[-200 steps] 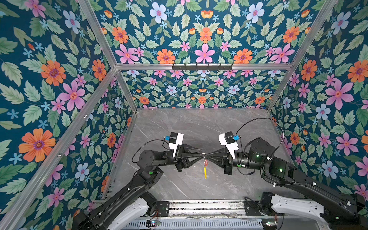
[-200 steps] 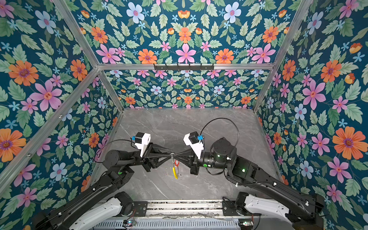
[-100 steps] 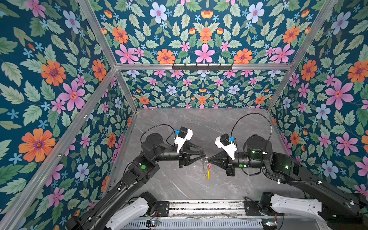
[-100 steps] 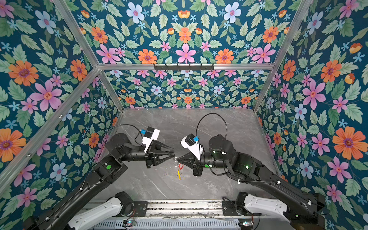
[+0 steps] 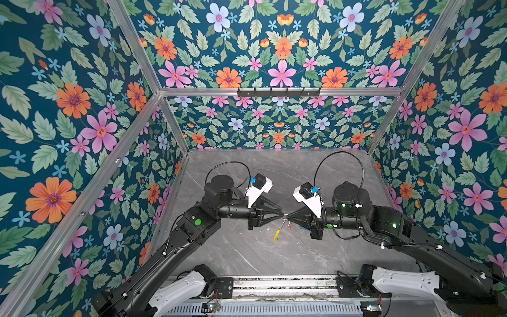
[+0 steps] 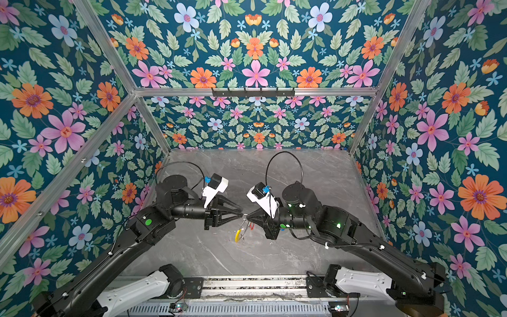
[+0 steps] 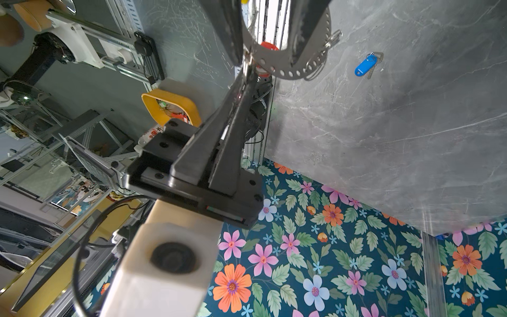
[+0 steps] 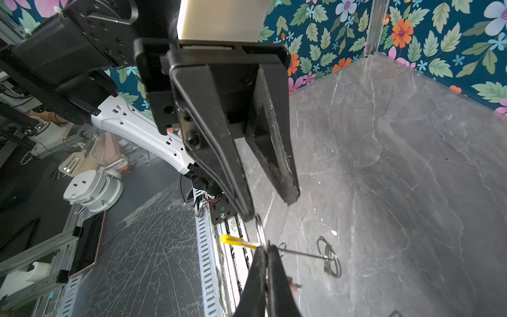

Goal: Remove the keys from the keyring

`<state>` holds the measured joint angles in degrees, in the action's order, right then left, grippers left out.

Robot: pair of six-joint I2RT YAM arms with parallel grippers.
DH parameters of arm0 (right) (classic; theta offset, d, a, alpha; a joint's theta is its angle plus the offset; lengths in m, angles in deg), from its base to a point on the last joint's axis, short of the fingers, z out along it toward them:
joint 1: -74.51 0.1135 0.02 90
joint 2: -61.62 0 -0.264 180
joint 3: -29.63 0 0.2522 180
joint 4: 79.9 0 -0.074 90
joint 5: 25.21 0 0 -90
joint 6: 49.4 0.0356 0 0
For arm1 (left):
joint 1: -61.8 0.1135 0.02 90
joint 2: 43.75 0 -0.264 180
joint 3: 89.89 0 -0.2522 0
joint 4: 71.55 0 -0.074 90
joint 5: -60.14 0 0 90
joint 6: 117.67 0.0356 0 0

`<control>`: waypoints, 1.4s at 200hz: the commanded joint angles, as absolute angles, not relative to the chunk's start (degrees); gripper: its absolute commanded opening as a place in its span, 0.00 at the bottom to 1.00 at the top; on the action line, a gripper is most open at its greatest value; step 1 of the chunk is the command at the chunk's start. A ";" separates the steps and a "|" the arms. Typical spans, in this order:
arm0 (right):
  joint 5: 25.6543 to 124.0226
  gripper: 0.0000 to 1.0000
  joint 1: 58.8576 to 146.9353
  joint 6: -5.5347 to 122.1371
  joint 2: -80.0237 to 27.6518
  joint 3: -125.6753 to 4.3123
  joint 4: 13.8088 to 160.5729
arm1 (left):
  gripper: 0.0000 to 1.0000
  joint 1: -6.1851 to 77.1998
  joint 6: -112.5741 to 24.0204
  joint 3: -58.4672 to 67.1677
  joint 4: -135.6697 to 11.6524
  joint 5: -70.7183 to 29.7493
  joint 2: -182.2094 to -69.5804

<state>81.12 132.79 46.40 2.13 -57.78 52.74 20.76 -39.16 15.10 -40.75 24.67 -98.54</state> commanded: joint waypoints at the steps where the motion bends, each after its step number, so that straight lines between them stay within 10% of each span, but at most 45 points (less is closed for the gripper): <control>1: 80.44 0.00 132.76 45.44 1.61 -58.58 52.37 | 0.30 20.75 -37.43 14.10 -39.27 26.80 -99.16; 280: 78.58 0.00 132.83 43.92 -3.38 -62.51 48.15 | 0.05 20.40 -33.64 11.55 -35.18 28.15 -102.46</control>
